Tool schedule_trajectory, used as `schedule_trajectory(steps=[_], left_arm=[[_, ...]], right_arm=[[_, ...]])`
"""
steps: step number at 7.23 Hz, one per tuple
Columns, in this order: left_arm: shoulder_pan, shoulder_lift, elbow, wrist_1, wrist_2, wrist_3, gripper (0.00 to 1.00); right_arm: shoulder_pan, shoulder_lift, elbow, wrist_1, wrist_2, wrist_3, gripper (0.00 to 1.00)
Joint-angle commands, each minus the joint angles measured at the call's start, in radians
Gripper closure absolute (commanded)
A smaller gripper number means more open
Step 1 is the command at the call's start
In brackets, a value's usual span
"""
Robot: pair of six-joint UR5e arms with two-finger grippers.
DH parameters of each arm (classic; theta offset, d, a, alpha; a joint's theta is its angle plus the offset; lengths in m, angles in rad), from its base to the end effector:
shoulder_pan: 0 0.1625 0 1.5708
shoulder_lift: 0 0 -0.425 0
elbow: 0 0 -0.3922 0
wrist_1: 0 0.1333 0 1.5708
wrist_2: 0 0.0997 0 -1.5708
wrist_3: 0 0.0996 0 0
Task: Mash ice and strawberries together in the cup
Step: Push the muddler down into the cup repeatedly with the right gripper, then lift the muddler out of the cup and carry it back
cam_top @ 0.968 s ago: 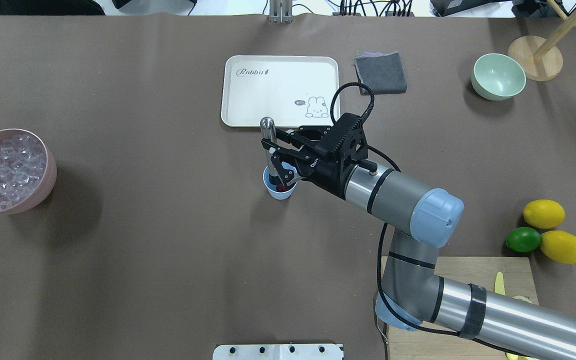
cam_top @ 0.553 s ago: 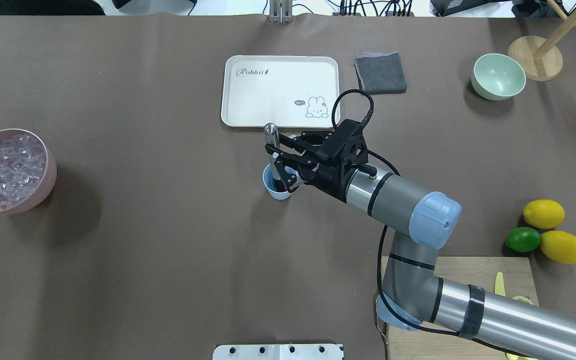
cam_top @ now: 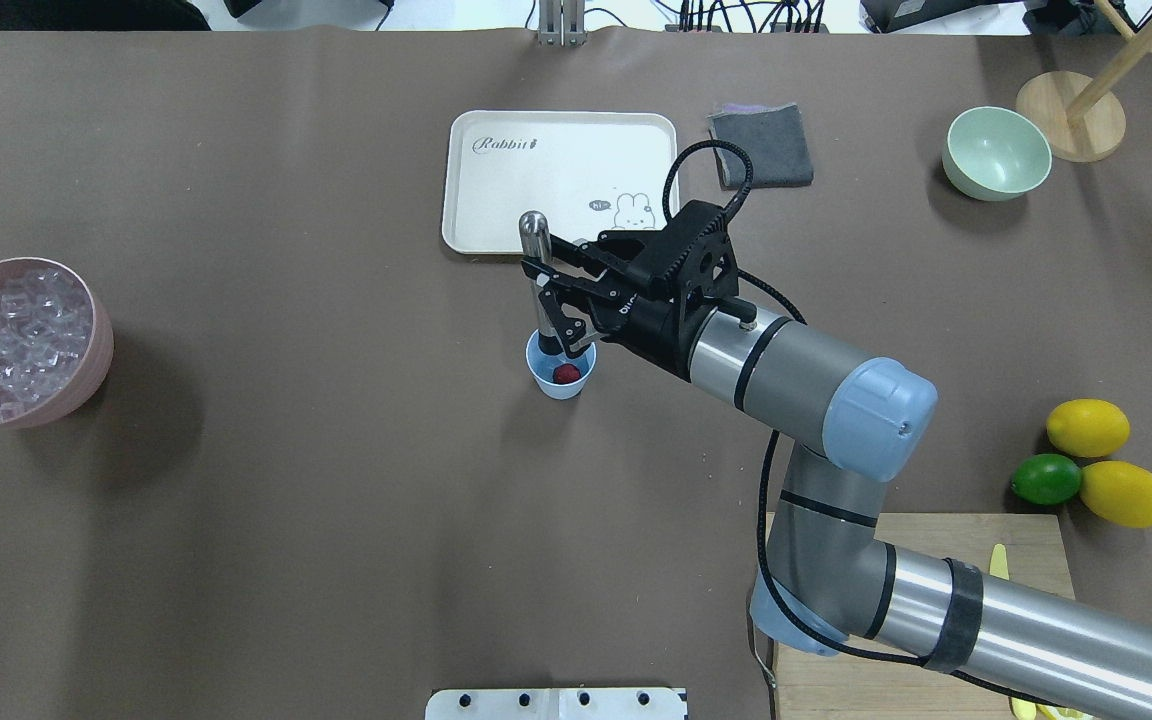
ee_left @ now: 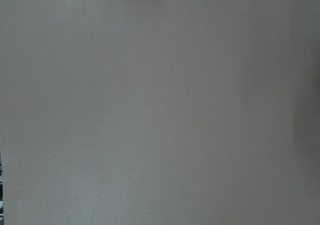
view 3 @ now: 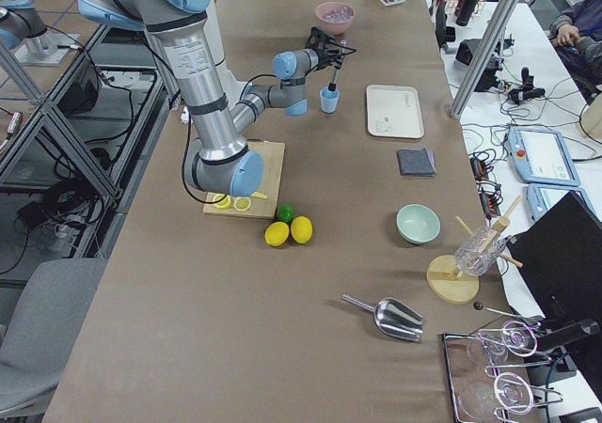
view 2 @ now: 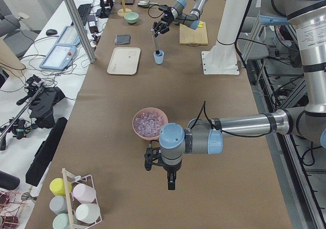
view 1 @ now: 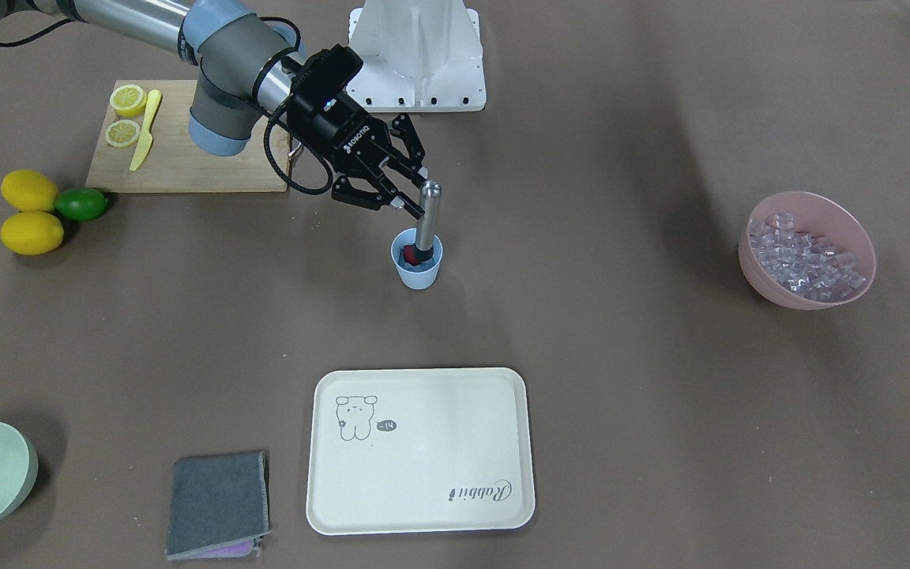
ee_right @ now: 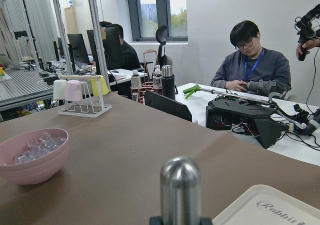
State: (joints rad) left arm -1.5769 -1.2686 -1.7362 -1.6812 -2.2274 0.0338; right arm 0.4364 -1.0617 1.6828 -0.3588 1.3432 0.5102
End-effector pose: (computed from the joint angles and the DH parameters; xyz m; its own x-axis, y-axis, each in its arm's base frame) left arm -0.0747 -0.3592 0.7032 0.7917 0.0129 -0.6108 -0.0207 0.9998 -0.0058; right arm -0.4724 -0.3922 0.1839 0.4169 -0.7436 0.5227 -0.5026 0.2905 0.8142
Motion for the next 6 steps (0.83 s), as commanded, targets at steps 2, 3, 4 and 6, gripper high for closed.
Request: schedule_trajectory(steps=[2,3,4,6], left_arm=[[0.0,0.0,0.006,0.002,0.0,0.0,0.01],[0.0,0.0,0.015,0.0,0.0,0.001,0.01],[0.0,0.0,0.018,-0.002,0.0,0.002,0.01],[0.0,0.0,0.018,-0.002,0.0,0.003,0.01]], right_arm=[[0.048,0.0,0.234,-0.548,0.1,0.274,1.0],[0.089,0.0,0.242,-0.648,0.21,0.436,1.0],[0.173,0.0,0.244,-0.758,0.413,0.573,1.0],[0.302,-0.006,0.235,-0.996,0.716,0.657,1.0]])
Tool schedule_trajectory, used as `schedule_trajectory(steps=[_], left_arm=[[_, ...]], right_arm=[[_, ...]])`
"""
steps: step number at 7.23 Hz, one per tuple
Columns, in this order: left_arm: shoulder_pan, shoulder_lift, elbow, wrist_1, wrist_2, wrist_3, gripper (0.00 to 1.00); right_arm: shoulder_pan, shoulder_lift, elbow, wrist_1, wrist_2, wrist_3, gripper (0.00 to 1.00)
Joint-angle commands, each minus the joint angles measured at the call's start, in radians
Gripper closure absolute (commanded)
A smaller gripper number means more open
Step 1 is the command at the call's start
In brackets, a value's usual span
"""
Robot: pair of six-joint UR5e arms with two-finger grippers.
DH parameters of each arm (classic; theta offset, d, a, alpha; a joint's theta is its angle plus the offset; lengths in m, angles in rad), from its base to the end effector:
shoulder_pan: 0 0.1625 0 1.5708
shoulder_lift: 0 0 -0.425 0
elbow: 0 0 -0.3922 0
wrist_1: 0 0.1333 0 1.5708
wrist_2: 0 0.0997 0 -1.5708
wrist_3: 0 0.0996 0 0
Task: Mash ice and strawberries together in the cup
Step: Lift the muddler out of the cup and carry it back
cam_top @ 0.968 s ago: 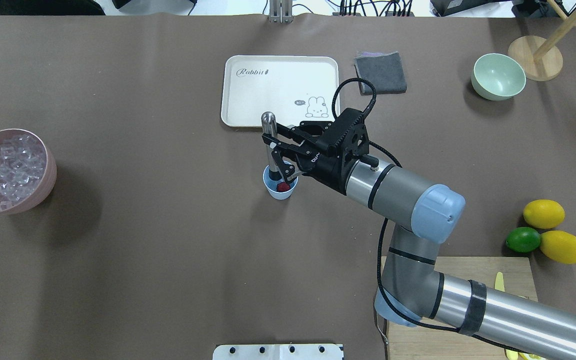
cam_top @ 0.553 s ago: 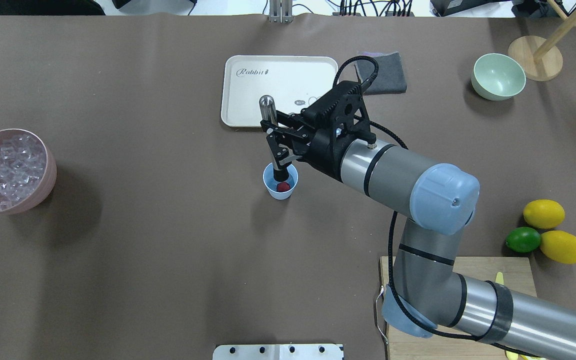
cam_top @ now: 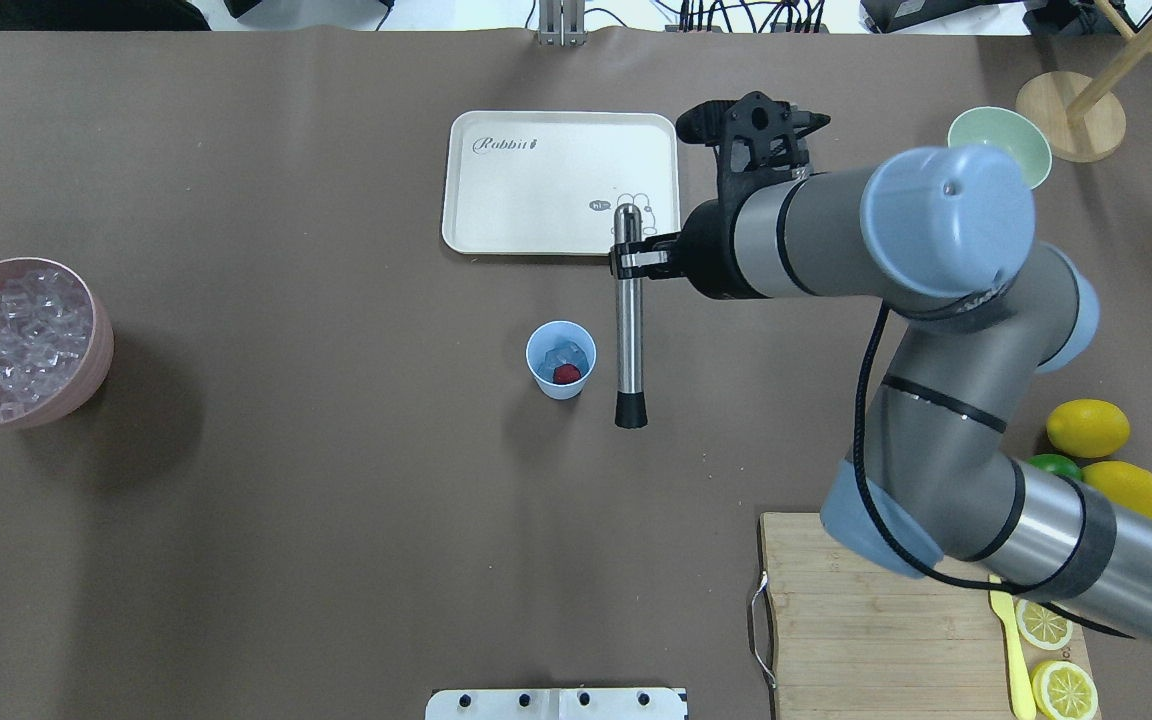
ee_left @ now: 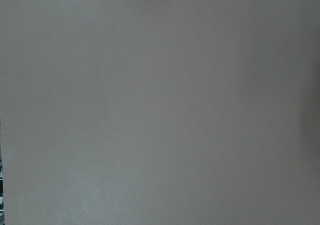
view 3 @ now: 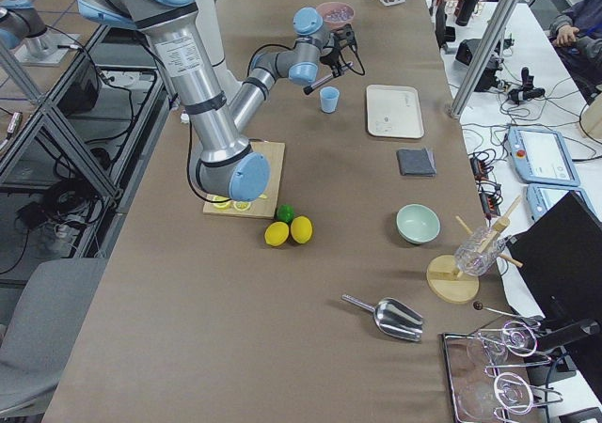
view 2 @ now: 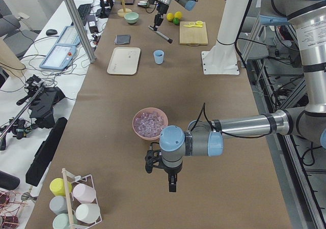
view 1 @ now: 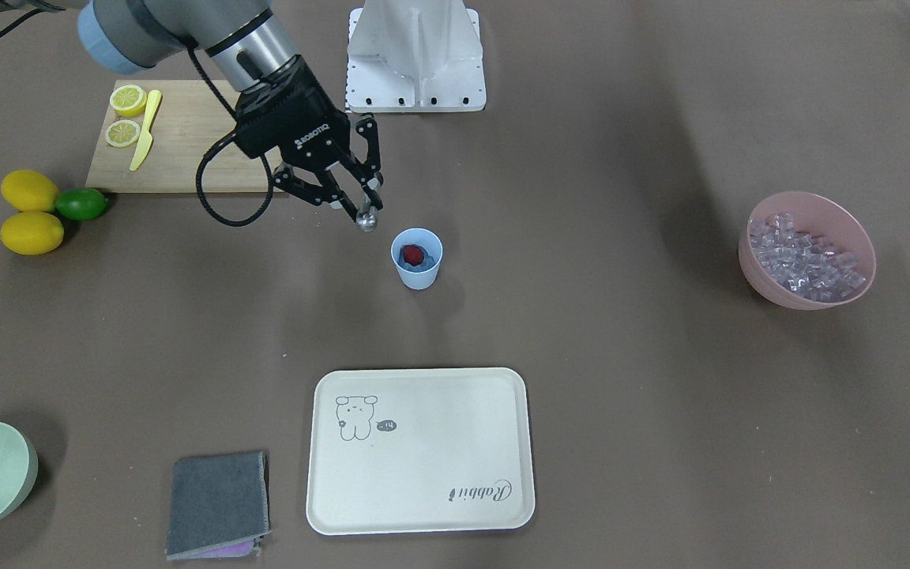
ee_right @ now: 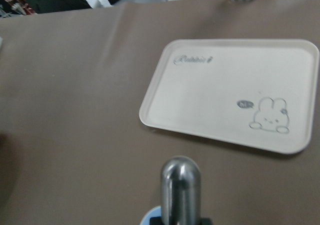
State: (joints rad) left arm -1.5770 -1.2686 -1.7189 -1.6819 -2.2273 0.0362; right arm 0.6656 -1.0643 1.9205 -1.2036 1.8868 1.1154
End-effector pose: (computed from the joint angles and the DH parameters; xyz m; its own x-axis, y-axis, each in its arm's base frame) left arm -0.0747 -0.3568 0.7115 0.7917 0.0050 -0.6109 -0.0225 0.9995 -0.0209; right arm -0.3978 -0.4425 0.1764 0.3976 -0.2194 0.8910 -0.2029 0.9259 0.3185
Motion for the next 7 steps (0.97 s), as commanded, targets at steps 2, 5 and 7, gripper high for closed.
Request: schedule_trajectory(steps=[2,5,7], left_arm=[[0.0,0.002,0.002,-0.001,0.002,0.001,0.01],[0.0,0.002,0.002,-0.002,0.005,0.002,0.01],[0.0,0.002,0.001,-0.012,0.008,0.002,0.01]], right_arm=[[0.153,-0.012,-0.088,-0.31,0.35,0.029,1.0],[0.241,-0.109,-0.201,-0.37,0.459,-0.214,1.0],[0.242,-0.178,-0.221,-0.378,0.459,-0.33,1.0]])
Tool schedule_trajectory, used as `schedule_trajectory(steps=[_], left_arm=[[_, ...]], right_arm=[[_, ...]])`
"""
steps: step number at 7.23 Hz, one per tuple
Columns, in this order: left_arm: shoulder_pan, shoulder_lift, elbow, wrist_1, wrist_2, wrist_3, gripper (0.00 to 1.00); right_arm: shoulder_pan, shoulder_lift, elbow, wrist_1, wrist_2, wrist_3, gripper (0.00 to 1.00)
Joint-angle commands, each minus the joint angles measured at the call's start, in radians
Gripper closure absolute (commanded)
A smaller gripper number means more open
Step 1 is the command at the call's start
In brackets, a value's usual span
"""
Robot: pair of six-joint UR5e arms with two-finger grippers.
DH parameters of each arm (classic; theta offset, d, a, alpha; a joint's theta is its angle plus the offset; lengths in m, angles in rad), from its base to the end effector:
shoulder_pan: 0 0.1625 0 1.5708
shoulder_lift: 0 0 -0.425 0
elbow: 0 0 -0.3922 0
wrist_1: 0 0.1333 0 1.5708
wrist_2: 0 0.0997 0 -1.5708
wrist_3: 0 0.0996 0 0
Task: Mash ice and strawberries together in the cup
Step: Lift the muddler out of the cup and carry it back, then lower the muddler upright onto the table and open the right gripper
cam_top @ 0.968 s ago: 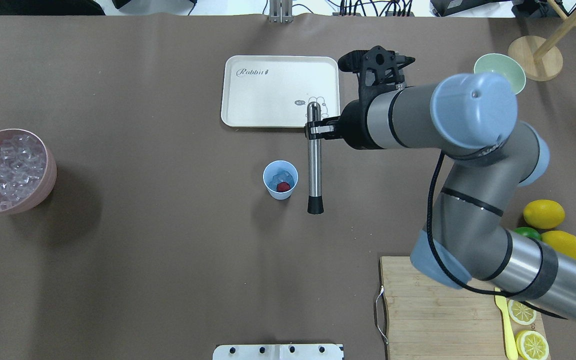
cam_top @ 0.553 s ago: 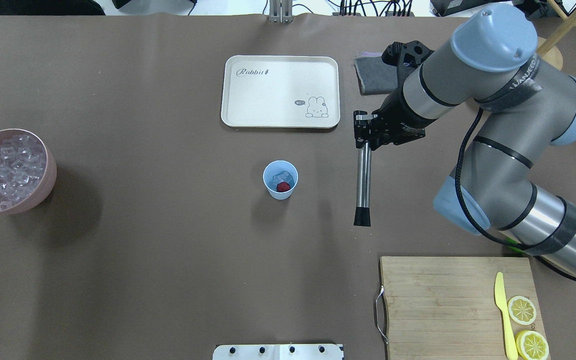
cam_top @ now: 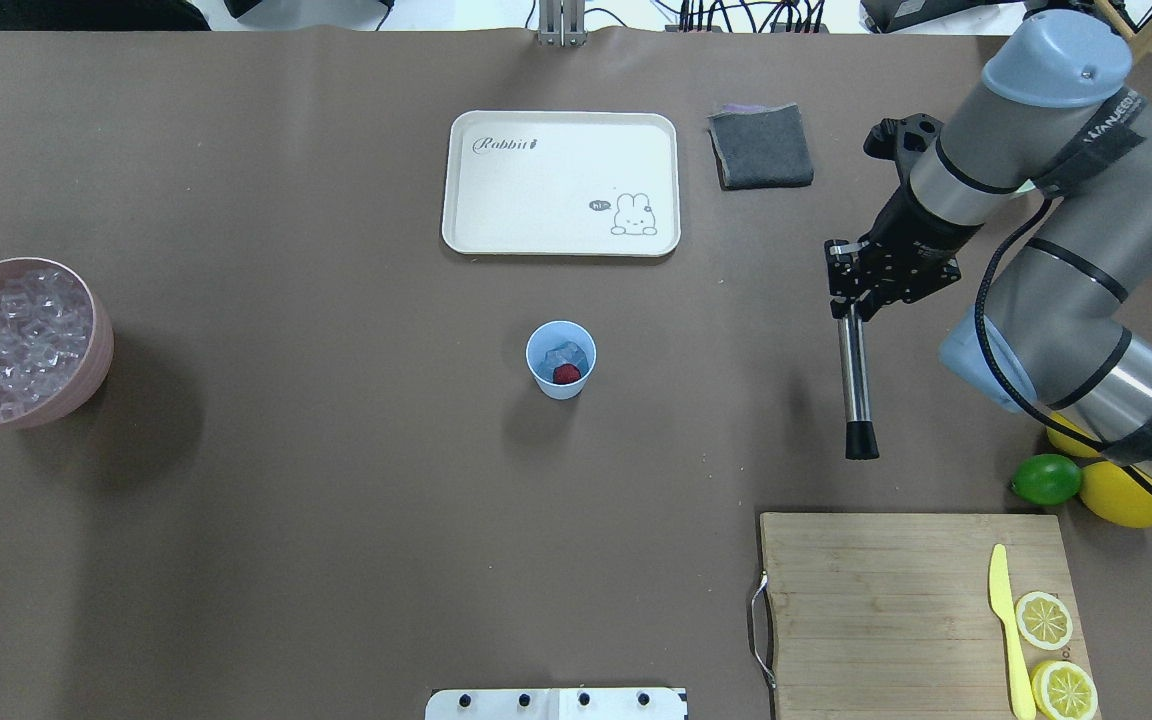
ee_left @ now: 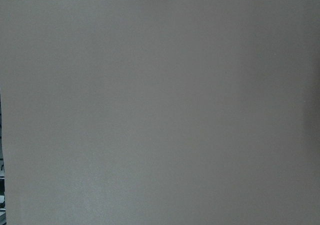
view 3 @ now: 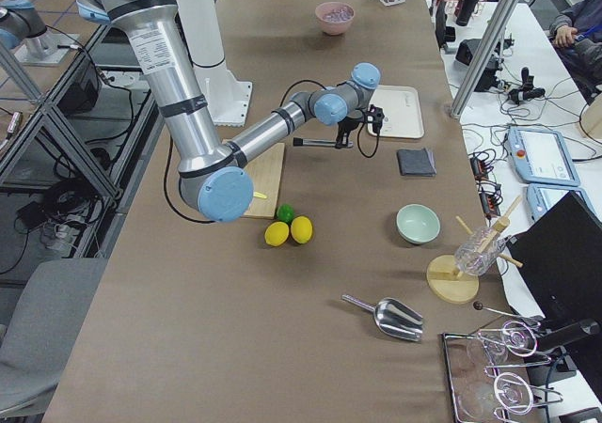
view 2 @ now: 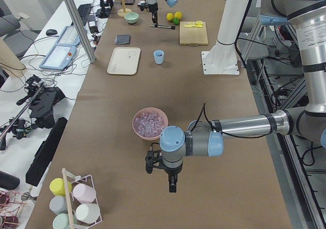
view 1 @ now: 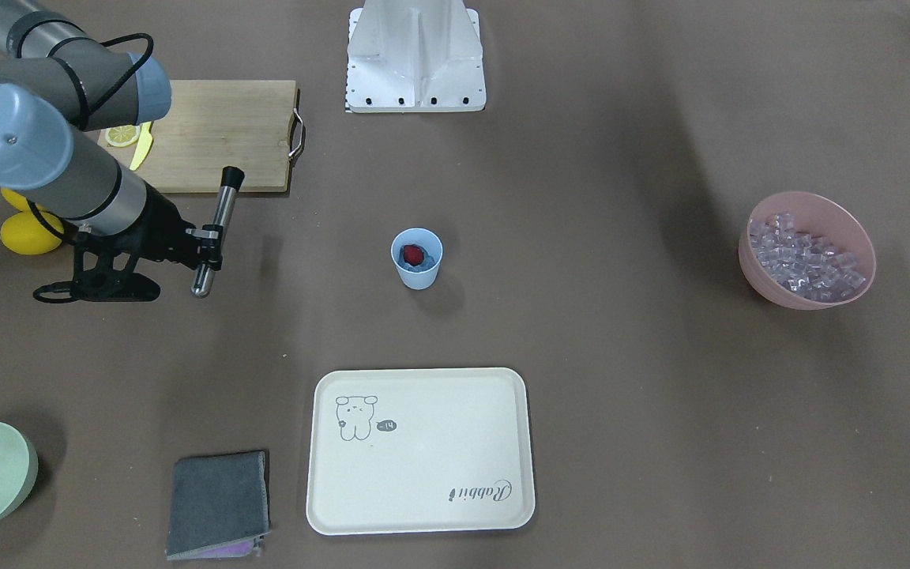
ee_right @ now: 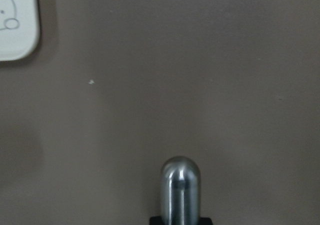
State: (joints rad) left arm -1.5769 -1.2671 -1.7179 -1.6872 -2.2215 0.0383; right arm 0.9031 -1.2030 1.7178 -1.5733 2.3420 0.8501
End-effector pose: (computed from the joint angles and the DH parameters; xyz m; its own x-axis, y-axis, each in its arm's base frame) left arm -0.0751 -0.3563 0.7124 0.7951 0.0091 -0.6063 -0.0244 0.9996 -0.0170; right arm -0.3313 -0.5233 0.3794 0.6375 0.0442 0.7692 0.0920 0.9868 -0.1330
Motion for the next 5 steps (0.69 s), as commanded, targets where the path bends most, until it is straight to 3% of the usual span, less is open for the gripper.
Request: schedule_trajectory(steps=[1,5], left_arm=[[0.0,0.0,0.001,-0.014,0.003,0.0,0.01],[0.0,0.0,0.0,-0.016,0.003,0.002,0.01]], right_arm=[[0.004,-0.037,-0.064,0.001,0.003,-0.074,1.0],[-0.015,-0.024,-0.15,0.004,-0.009,-0.094,1.0]])
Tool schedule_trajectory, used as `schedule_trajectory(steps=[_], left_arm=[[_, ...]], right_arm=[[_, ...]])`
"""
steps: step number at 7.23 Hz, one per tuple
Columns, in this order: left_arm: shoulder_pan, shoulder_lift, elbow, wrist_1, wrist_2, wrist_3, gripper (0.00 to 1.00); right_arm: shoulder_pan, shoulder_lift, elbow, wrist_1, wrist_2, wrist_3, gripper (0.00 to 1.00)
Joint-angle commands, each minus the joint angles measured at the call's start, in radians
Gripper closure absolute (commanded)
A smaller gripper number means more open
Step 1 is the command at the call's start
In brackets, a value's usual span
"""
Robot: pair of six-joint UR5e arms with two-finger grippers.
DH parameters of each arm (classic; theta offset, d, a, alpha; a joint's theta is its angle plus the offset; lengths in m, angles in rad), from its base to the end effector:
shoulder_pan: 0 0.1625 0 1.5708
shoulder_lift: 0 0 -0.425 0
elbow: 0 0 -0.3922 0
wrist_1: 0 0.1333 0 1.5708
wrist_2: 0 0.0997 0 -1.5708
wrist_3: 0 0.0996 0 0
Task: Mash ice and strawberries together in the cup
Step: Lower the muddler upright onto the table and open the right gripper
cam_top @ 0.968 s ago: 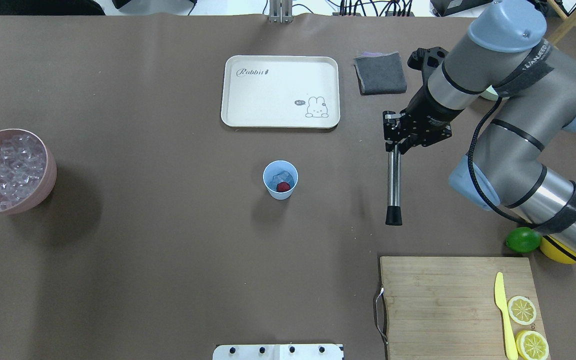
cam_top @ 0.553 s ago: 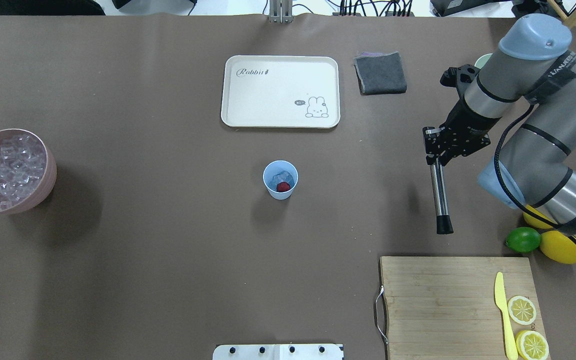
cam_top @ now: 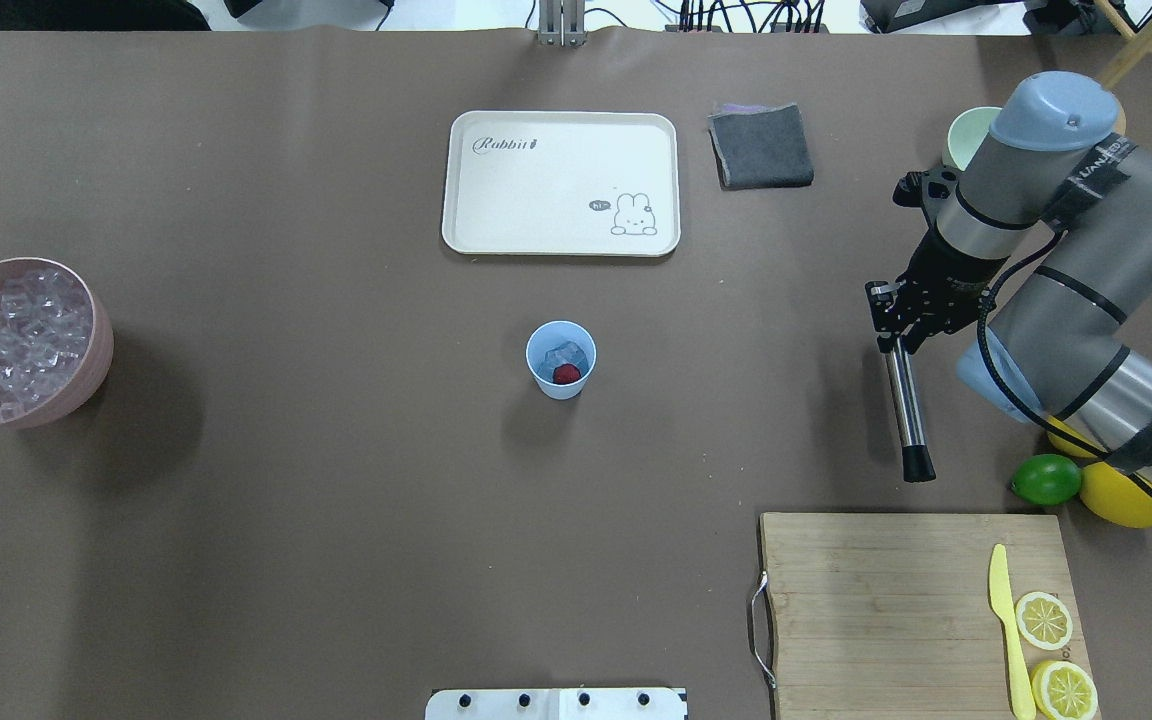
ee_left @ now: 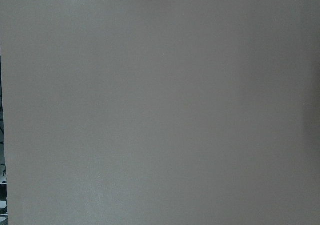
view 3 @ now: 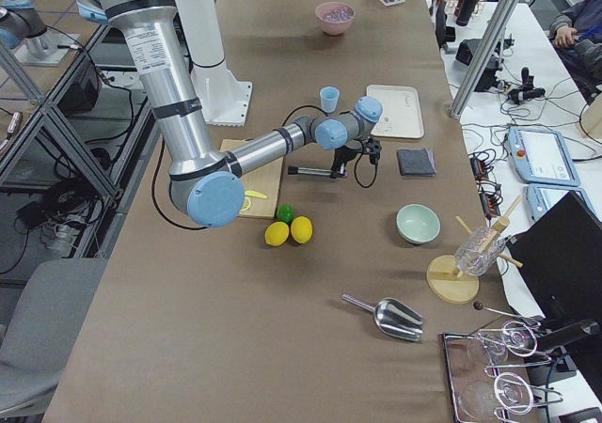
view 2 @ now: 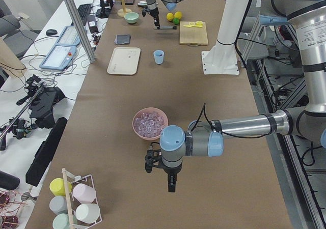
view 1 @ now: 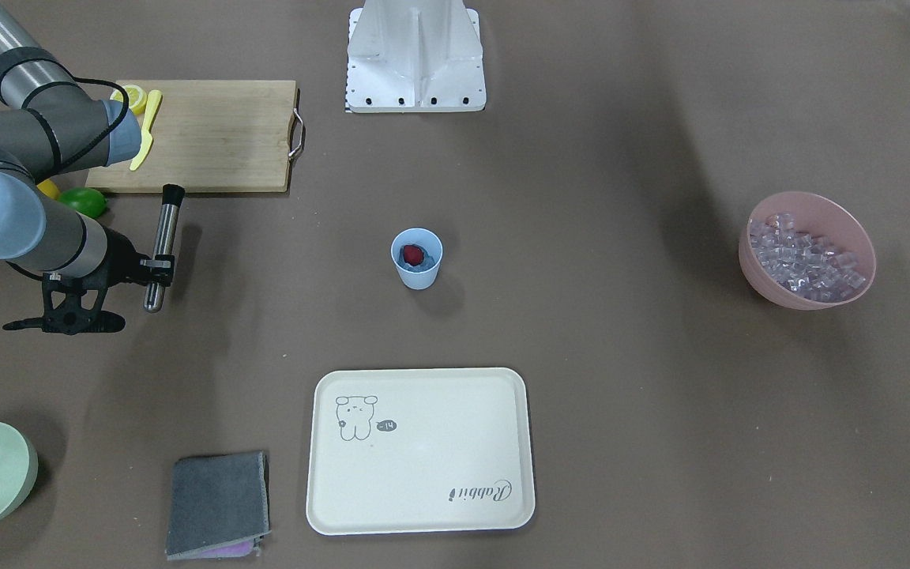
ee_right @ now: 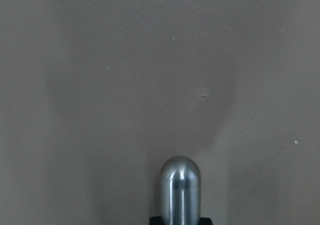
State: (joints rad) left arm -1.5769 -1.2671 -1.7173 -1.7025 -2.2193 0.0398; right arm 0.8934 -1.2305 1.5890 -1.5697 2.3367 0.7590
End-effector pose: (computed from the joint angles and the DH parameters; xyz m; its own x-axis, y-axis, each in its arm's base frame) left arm -0.0753 -0.3575 0.7113 0.7965 0.0195 -0.6043 -0.0256 0.9997 -0.0014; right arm -0.3434 -0.5294 0.4576 0.7003 0.0363 0.7129 0.1444 0.9709 -0.1912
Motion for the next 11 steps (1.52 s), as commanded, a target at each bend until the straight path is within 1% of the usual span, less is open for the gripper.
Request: schedule_trajectory(steps=[1,4,5,7,9,10,11], left_arm=[[0.0,0.0,-0.001,0.0,0.001,0.0,0.01],[0.0,0.0,0.001,-0.011,0.001,0.0,0.01],[0.0,0.0,0.001,-0.011,0.001,0.0,0.01],[0.0,0.0,-0.001,-0.011,0.001,0.0,0.01],[0.0,0.006,-0.001,-0.014,0.001,0.0,0.01],[0.0,0.006,-0.001,-0.014,0.001,0.0,0.01],[0.0,0.008,-0.001,-0.014,0.001,0.0,0.01]], right_arm=[[-0.01,0.006,-0.024,0.002,-0.005,-0.003,1.0],[-0.022,0.017,-0.041,0.002,-0.013,-0.003,1.0],[-0.025,0.022,-0.041,0.002,-0.028,-0.003,1.0],[-0.025,0.054,-0.069,0.002,-0.03,-0.001,1.0],[-0.025,0.054,-0.072,0.002,-0.033,-0.003,1.0],[-0.027,0.055,-0.072,0.002,-0.034,-0.001,0.88],[-0.027,0.055,-0.069,0.002,-0.046,-0.001,0.01]])
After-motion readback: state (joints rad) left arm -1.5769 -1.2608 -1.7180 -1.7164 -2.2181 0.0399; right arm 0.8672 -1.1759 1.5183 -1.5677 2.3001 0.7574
